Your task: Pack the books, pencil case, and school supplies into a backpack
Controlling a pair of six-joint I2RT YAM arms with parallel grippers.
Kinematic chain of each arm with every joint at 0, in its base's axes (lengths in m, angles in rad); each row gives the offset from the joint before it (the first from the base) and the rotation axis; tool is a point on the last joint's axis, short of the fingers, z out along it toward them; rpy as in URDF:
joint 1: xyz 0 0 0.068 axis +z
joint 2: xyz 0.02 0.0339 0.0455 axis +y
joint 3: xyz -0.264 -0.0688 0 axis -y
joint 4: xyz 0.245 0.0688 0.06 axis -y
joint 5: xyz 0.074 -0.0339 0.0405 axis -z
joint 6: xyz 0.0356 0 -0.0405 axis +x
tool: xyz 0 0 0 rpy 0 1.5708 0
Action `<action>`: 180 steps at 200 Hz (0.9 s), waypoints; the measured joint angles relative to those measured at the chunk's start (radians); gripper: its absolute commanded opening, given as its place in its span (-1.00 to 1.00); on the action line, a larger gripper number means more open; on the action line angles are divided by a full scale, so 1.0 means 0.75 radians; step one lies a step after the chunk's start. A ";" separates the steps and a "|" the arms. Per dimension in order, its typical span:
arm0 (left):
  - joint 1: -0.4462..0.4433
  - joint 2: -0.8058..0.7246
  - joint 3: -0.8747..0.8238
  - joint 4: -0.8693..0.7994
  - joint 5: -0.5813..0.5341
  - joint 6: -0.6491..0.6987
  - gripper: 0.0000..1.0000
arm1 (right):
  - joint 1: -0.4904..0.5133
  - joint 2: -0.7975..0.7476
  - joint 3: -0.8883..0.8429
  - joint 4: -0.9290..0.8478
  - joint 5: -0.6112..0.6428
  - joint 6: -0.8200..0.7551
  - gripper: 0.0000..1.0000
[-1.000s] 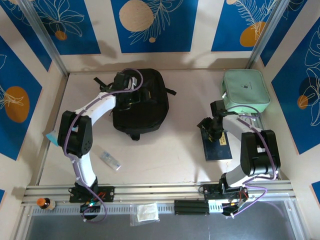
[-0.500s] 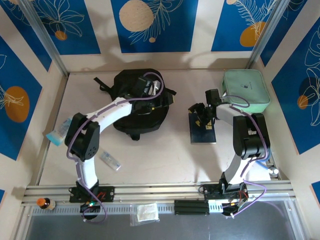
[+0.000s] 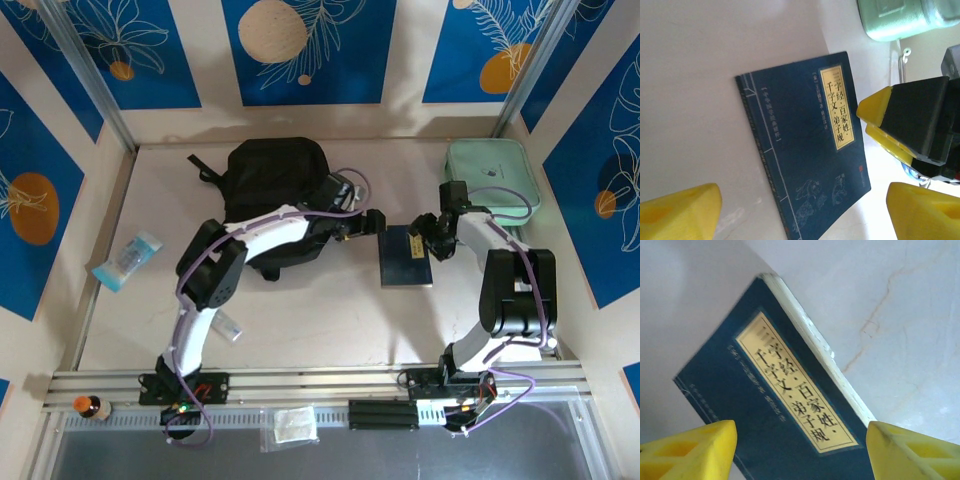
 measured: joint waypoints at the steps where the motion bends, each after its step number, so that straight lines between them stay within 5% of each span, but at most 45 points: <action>1: -0.001 0.003 0.002 0.000 -0.001 -0.001 0.62 | -0.001 0.001 0.000 -0.001 -0.001 -0.003 0.36; 180: 0.001 0.215 0.163 -0.177 -0.058 -0.041 -0.07 | 0.131 0.149 0.056 -0.037 -0.157 -0.045 0.23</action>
